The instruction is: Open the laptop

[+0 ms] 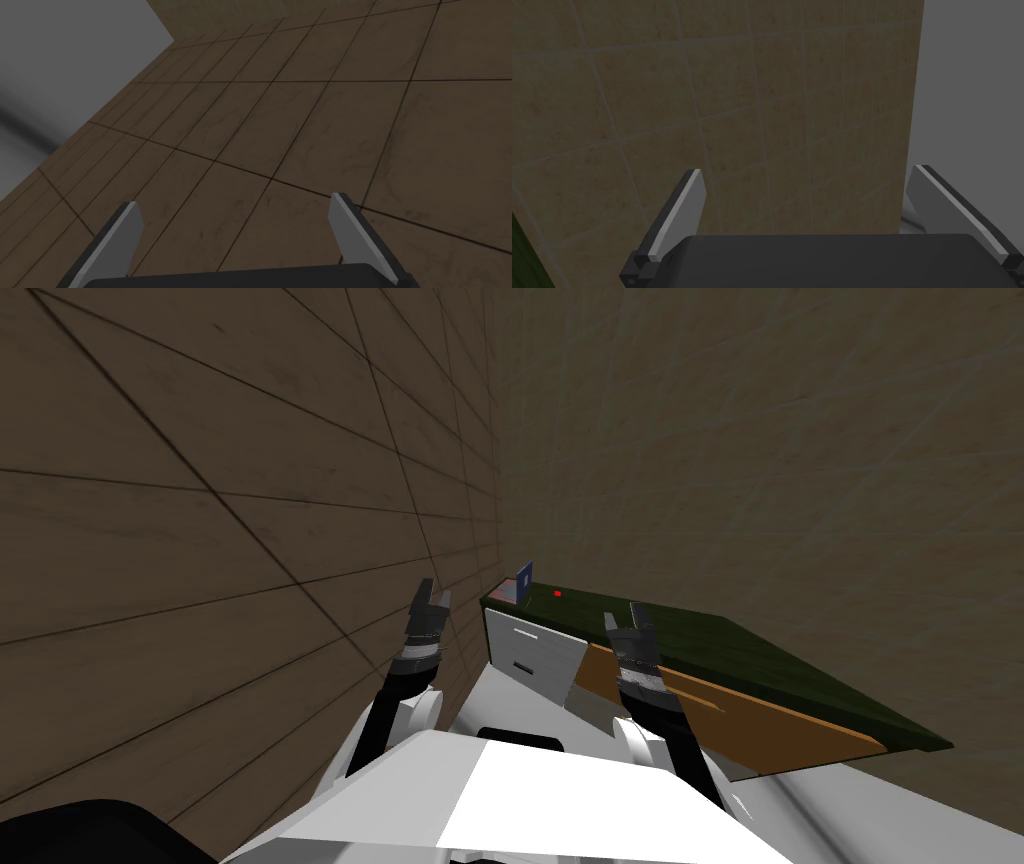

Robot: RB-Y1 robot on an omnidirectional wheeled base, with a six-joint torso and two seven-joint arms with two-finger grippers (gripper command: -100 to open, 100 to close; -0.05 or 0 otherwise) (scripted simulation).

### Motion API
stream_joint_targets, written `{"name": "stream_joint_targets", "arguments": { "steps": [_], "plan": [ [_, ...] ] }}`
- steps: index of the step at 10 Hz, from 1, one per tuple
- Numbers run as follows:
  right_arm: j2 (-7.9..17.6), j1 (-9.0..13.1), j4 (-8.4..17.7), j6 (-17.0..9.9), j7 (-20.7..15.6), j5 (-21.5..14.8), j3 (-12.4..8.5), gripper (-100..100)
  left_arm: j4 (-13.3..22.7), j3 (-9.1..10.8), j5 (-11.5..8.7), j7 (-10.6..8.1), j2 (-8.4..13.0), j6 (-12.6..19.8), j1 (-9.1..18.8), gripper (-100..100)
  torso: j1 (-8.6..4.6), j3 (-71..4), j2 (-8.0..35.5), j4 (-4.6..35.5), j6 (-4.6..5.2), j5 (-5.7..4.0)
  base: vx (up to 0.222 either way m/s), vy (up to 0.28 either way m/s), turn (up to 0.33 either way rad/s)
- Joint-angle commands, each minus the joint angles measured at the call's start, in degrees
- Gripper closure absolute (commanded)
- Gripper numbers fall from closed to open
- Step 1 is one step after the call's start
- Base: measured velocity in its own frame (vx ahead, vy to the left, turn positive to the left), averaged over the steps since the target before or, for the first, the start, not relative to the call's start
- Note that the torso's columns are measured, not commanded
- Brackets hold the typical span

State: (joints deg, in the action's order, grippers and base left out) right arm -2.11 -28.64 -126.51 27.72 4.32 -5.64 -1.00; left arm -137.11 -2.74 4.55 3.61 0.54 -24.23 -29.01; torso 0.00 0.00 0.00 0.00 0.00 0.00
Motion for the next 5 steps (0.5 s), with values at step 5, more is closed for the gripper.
{"name": "stream_joint_targets", "arguments": {
  "steps": [5],
  "plan": [
    [0.0,0.0,0.0,0.0,0.0,0.0,0.0,0,0.0,0.00,0.0,0.00,0.0,0.0,0.0,0,0.00,-36.9,18.5,18.5,0.00,0.00,0.000,0.000,0.000]
  ]
}}
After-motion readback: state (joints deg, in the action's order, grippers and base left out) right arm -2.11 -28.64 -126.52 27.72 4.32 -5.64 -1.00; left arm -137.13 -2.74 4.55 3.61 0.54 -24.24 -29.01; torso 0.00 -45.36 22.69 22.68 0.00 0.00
